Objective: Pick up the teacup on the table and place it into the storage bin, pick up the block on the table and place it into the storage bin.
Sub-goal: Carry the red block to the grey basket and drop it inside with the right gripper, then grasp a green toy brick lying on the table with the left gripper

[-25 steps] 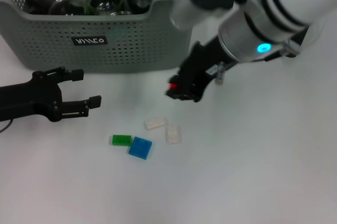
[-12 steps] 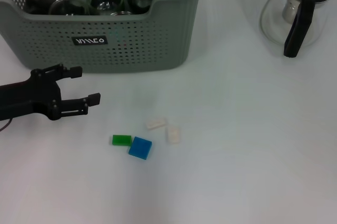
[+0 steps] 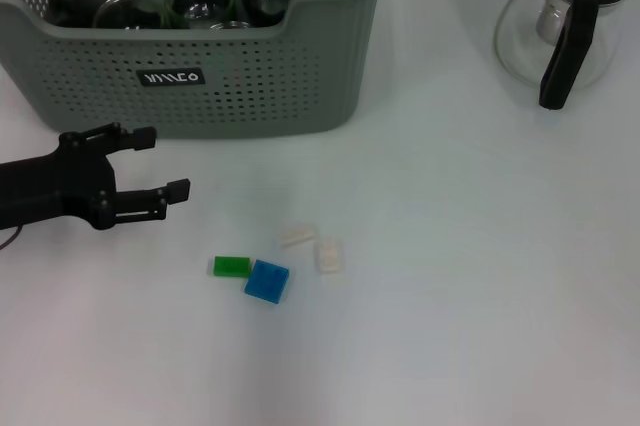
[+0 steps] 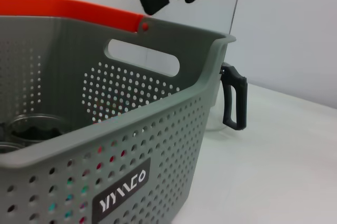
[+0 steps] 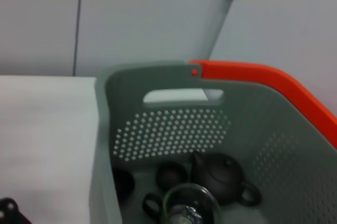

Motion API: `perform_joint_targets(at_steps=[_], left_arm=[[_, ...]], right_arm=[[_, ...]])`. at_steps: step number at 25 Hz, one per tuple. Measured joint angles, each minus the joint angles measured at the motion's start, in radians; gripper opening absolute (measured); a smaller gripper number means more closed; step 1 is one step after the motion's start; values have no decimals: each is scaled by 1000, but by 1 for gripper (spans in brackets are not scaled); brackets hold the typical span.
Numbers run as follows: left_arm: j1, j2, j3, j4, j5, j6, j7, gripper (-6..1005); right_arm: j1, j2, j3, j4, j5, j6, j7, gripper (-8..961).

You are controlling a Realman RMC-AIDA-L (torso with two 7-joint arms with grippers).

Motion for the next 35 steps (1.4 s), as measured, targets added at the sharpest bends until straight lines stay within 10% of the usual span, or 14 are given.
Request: perform_joint_targets(at_steps=[10, 18, 35], left_arm=[[-35, 15, 13, 101, 93, 128, -30, 880], [-104, 14, 45, 200, 198, 246, -99, 875], [-177, -110, 387, 560, 464, 233, -308, 874]], right_arm=[[-341, -2, -1, -410, 190, -276, -90, 597], [-545, -3, 11, -496, 276, -512, -102, 857], [-513, -2, 82, -222, 227, -514, -67, 946]])
